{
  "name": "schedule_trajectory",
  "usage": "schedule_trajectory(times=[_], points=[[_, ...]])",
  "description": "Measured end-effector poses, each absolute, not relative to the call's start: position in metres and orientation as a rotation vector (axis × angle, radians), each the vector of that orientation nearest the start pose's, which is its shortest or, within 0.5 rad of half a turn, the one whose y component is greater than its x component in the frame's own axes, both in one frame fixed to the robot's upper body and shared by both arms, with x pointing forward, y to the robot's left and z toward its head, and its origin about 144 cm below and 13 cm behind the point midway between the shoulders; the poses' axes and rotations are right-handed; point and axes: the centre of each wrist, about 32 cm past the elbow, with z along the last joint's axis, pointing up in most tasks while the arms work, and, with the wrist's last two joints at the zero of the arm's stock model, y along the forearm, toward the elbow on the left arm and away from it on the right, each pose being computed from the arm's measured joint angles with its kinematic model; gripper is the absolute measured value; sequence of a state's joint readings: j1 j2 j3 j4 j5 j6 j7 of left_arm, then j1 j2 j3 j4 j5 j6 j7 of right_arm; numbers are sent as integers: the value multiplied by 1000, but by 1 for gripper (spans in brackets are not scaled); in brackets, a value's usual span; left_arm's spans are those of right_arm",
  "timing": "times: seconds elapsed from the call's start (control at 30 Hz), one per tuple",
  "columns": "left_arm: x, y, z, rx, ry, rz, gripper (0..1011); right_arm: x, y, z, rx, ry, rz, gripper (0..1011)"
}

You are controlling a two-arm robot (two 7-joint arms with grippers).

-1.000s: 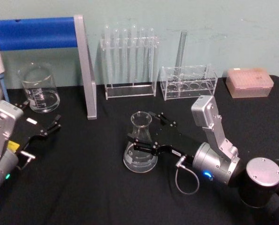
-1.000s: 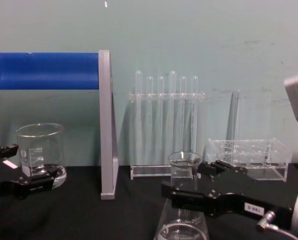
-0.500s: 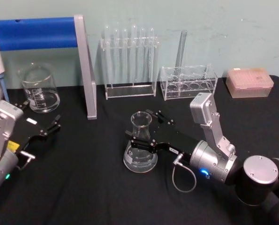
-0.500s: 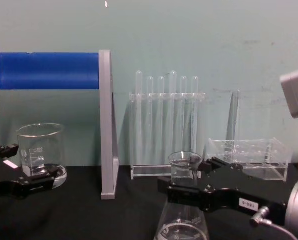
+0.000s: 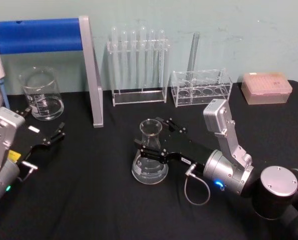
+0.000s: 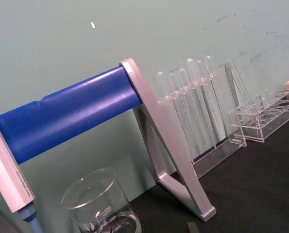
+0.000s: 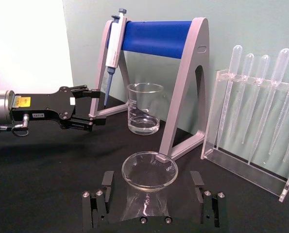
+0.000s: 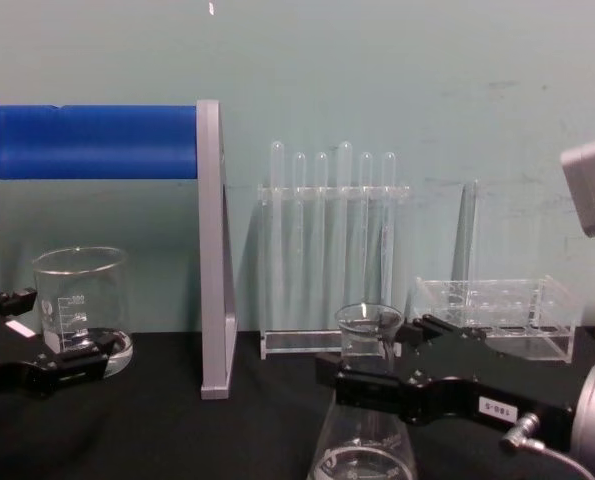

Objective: Grasp the erlenmeyer flask with one hand, shake it three times, then place it back.

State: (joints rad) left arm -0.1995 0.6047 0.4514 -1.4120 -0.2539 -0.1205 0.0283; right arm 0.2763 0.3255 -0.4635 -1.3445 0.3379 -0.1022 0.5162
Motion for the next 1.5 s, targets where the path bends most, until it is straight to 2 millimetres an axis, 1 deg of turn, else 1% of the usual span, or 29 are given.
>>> schedule_trajectory(times=[0.07,0.17,0.4,0.53,0.57,0.6,0.7,1.0,1.17,1.23,1.33,1.37,1.5], points=[[489,310,1140,304,-285,1248,1001,513,-211,1139,-56,-49,-697,969],[489,310,1140,305,-285,1248,1001,513,-211,1139,-56,-49,-697,903],[489,310,1140,304,-285,1248,1001,513,-211,1138,-57,-49,-697,716],[489,310,1140,305,-285,1248,1001,513,-211,1139,-57,-50,-698,578],[489,310,1140,304,-285,1248,1001,513,-211,1139,-57,-50,-698,567],[489,310,1140,304,-285,1248,1001,513,-211,1139,-57,-50,-698,517],[489,310,1140,305,-285,1248,1001,513,-211,1139,-57,-50,-698,450],[489,310,1140,305,-285,1248,1001,512,-212,1139,-55,-49,-700,450],[489,310,1140,304,-285,1248,1001,511,-214,1145,-39,-56,-721,450],[489,310,1140,304,-285,1248,1001,510,-215,1148,-37,-59,-732,449],[489,310,1140,305,-285,1248,1001,507,-218,1161,-36,-68,-761,449],[489,310,1140,304,-285,1248,1001,507,-218,1161,-36,-68,-761,450],[489,310,1140,304,-285,1248,1001,502,-219,1177,-29,-84,-785,450]])
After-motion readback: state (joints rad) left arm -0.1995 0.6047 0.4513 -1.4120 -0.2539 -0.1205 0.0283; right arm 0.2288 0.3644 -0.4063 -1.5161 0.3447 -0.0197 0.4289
